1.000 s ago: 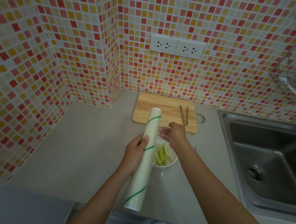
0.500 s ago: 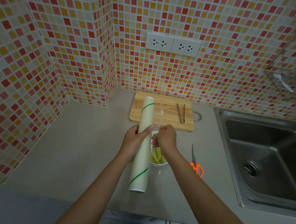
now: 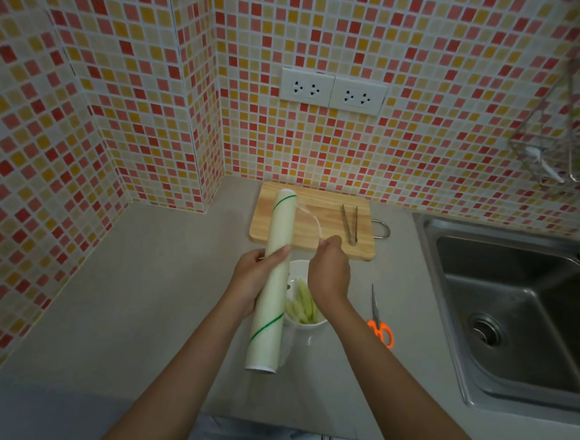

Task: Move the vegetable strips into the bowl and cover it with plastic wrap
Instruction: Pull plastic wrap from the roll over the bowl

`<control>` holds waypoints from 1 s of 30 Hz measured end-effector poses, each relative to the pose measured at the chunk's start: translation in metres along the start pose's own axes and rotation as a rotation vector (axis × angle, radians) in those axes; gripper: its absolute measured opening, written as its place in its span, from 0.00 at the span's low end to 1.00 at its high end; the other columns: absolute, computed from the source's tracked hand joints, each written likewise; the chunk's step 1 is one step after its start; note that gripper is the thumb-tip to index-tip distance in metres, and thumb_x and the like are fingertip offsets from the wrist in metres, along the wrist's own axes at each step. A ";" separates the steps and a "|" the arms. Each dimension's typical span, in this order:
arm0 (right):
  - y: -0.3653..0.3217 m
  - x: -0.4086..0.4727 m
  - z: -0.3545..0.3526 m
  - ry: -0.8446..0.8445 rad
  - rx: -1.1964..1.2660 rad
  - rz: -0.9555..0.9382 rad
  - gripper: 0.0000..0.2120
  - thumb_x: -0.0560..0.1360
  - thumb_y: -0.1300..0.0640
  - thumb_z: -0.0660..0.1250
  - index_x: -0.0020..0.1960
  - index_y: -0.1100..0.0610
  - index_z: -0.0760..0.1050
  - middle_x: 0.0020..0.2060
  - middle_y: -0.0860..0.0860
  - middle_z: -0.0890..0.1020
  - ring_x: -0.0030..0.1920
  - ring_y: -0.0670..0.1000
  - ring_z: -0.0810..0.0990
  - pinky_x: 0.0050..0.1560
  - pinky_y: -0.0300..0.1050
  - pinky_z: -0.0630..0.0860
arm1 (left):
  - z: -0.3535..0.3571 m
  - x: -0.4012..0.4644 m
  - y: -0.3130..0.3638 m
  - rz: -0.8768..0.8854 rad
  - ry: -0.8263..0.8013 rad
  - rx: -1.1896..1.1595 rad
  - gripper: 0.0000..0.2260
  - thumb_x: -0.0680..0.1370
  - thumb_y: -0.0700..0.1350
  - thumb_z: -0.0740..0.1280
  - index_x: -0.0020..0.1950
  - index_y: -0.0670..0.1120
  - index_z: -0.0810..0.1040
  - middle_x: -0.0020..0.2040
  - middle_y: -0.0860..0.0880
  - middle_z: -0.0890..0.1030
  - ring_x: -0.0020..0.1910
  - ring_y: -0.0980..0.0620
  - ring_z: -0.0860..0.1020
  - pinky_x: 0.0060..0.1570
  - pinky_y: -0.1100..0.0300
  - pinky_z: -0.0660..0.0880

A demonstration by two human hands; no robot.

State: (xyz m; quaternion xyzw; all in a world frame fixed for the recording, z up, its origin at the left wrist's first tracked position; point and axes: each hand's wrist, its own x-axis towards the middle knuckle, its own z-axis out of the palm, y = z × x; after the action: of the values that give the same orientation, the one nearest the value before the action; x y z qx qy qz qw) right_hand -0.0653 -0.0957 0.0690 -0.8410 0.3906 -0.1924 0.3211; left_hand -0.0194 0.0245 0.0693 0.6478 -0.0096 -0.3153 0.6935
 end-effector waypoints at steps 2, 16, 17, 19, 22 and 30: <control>0.005 0.004 -0.003 0.008 0.069 0.027 0.12 0.82 0.57 0.51 0.52 0.64 0.69 0.42 0.62 0.81 0.40 0.61 0.79 0.35 0.46 0.70 | -0.002 0.002 0.001 -0.001 0.032 -0.024 0.20 0.75 0.53 0.68 0.52 0.35 0.80 0.41 0.39 0.82 0.34 0.45 0.80 0.37 0.55 0.78; 0.025 0.019 -0.017 0.001 0.200 0.024 0.12 0.82 0.57 0.53 0.48 0.63 0.69 0.29 0.50 0.72 0.28 0.49 0.70 0.28 0.43 0.64 | -0.001 0.009 0.001 0.002 0.017 -0.032 0.13 0.74 0.48 0.71 0.50 0.39 0.79 0.40 0.41 0.81 0.34 0.48 0.79 0.37 0.53 0.80; 0.027 0.022 -0.019 -0.002 0.195 0.022 0.11 0.82 0.57 0.53 0.47 0.62 0.69 0.28 0.50 0.71 0.28 0.48 0.69 0.28 0.42 0.63 | -0.001 0.010 0.002 -0.027 0.013 -0.078 0.14 0.75 0.48 0.68 0.52 0.38 0.78 0.40 0.41 0.81 0.34 0.48 0.79 0.34 0.55 0.80; 0.029 0.026 -0.022 -0.015 0.189 0.019 0.10 0.82 0.56 0.54 0.45 0.60 0.68 0.28 0.49 0.71 0.28 0.47 0.69 0.29 0.40 0.63 | 0.002 0.010 0.004 -0.055 0.013 -0.099 0.15 0.75 0.50 0.68 0.51 0.39 0.78 0.38 0.42 0.80 0.32 0.49 0.79 0.29 0.58 0.78; 0.033 0.031 -0.024 -0.012 0.198 0.022 0.11 0.81 0.57 0.55 0.43 0.59 0.68 0.28 0.49 0.70 0.28 0.46 0.67 0.28 0.40 0.62 | 0.005 0.009 0.001 -0.012 -0.002 -0.002 0.14 0.69 0.50 0.76 0.45 0.41 0.78 0.37 0.45 0.79 0.31 0.52 0.79 0.29 0.60 0.78; 0.052 0.036 -0.029 0.012 0.147 0.059 0.10 0.81 0.58 0.55 0.42 0.58 0.68 0.29 0.48 0.71 0.28 0.45 0.69 0.26 0.40 0.61 | -0.002 0.016 -0.001 -0.045 0.058 0.070 0.10 0.74 0.45 0.66 0.47 0.39 0.79 0.38 0.42 0.81 0.32 0.47 0.78 0.33 0.60 0.75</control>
State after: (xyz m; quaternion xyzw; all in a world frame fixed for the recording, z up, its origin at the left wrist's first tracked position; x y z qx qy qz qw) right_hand -0.0870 -0.1607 0.0568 -0.8021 0.4018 -0.2159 0.3854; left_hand -0.0063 0.0187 0.0614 0.6804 0.0142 -0.3113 0.6633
